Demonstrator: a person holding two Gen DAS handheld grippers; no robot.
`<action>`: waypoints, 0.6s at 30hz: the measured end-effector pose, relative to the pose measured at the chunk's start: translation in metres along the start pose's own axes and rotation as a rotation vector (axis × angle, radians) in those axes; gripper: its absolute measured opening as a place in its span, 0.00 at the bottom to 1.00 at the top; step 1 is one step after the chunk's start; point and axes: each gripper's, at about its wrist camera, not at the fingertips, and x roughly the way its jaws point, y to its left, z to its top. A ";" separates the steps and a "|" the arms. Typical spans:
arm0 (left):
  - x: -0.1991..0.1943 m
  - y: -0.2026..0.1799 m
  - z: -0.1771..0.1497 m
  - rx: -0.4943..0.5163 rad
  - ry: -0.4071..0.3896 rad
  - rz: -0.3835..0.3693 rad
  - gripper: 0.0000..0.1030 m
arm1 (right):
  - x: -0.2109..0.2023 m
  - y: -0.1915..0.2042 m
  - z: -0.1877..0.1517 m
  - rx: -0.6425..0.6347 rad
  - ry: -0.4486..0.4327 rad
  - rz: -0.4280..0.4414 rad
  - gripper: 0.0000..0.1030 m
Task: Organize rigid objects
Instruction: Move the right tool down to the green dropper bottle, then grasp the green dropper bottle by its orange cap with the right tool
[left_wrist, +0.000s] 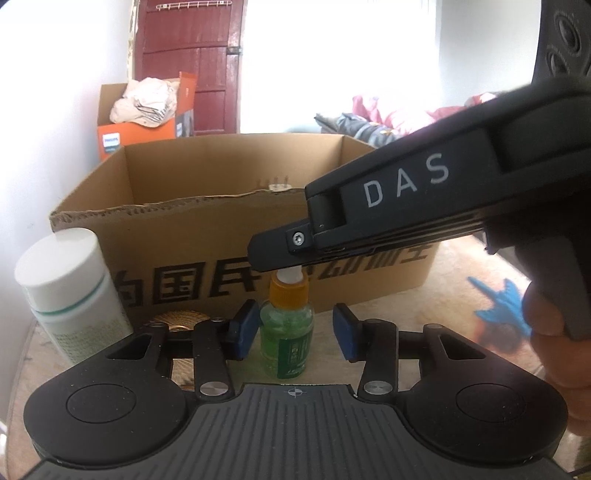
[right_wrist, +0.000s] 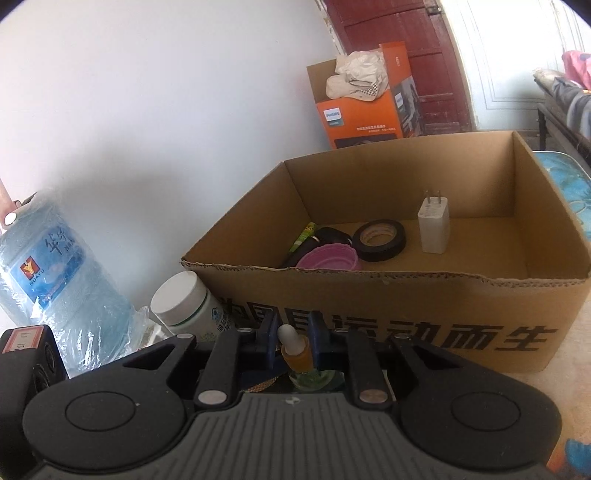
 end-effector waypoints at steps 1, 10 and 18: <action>-0.002 -0.001 0.000 -0.006 0.003 -0.019 0.38 | -0.001 -0.001 -0.001 0.004 0.002 0.003 0.17; -0.011 -0.020 -0.011 0.023 0.002 -0.067 0.38 | -0.022 -0.015 -0.013 0.047 -0.005 -0.026 0.17; -0.004 -0.022 -0.012 0.051 0.016 -0.060 0.41 | -0.039 -0.021 -0.014 0.069 -0.052 -0.035 0.19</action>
